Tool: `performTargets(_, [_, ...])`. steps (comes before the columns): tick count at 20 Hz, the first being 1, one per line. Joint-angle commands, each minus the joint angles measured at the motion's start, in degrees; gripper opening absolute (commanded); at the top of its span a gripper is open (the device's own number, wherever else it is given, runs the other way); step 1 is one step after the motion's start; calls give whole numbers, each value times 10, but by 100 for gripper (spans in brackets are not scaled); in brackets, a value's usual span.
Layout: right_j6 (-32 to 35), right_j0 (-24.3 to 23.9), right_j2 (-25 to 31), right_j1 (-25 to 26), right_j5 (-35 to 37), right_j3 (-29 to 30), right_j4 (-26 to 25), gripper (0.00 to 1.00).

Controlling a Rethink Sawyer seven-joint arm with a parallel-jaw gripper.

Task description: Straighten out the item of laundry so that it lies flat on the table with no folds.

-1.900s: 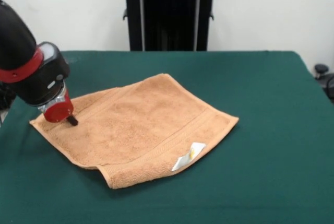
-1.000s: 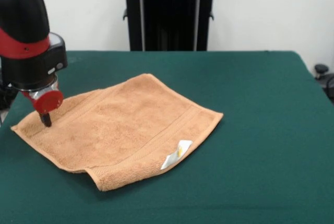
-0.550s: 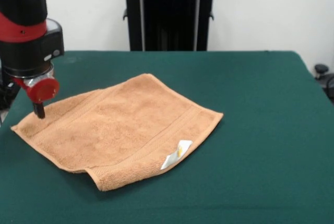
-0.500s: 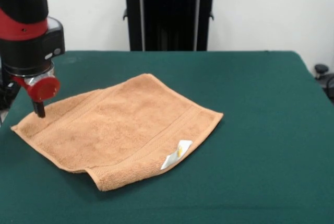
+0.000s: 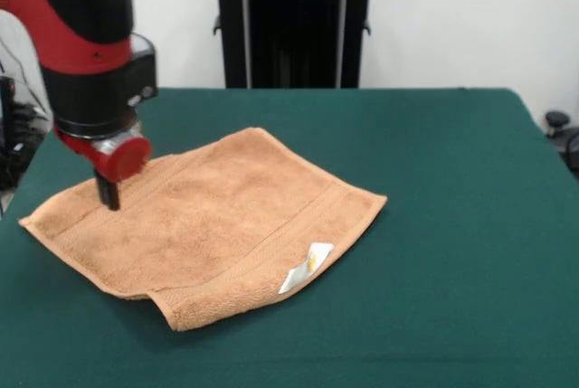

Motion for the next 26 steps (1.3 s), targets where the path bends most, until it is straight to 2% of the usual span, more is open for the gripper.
performTargets(1, [48, 48, 8, 77, -53, 43, 20, 0])
performTargets(11, [7, 45, 9, 139, -66, -22, 24, 0])
performTargets(20, [-41, 27, 13, 154, -42, -59, 28, 0])
performTargets(26, [-23, 35, 3, 156, -49, -62, 30, 0])
